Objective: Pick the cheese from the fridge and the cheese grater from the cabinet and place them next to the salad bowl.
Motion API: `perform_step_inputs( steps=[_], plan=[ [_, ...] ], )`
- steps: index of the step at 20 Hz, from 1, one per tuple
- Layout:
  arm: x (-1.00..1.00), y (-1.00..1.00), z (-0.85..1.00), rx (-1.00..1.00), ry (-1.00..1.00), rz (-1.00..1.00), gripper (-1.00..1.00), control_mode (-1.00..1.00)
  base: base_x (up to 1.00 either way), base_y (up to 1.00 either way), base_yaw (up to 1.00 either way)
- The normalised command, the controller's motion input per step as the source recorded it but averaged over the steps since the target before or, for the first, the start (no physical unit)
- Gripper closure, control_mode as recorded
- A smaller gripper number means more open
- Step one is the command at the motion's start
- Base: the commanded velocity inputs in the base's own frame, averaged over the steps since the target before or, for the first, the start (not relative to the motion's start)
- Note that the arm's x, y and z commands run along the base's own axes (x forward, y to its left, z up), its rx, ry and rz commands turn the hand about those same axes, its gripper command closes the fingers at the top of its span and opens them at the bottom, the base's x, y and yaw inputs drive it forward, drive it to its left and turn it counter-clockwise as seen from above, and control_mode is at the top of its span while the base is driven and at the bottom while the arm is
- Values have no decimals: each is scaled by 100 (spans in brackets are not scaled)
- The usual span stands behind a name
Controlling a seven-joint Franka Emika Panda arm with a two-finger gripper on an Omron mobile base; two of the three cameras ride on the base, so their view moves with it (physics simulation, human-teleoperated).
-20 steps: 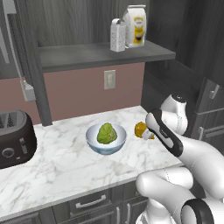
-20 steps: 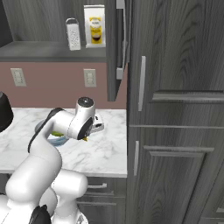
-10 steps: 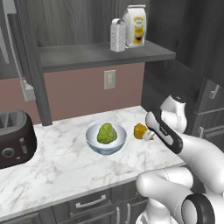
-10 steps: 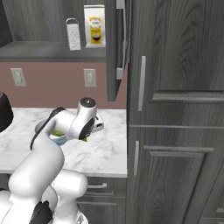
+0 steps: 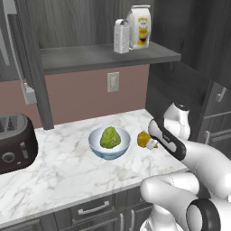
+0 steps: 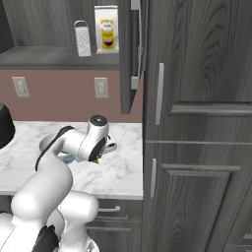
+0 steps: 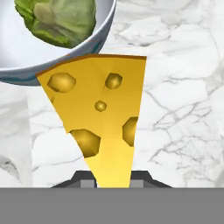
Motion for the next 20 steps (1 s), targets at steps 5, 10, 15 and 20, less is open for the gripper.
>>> perform_step_inputs(
  steps=[5,10,15,20],
  plan=[
    [0,0,-34,-1,0,0,100,-100,0,0,0],
    [0,0,-32,-1,0,0,100,-100,0,0,0],
    [6,0,-22,-1,0,0,100,-100,0,0,0],
    [38,0,-3,-1,0,0,100,-100,0,0,0]
  ],
)
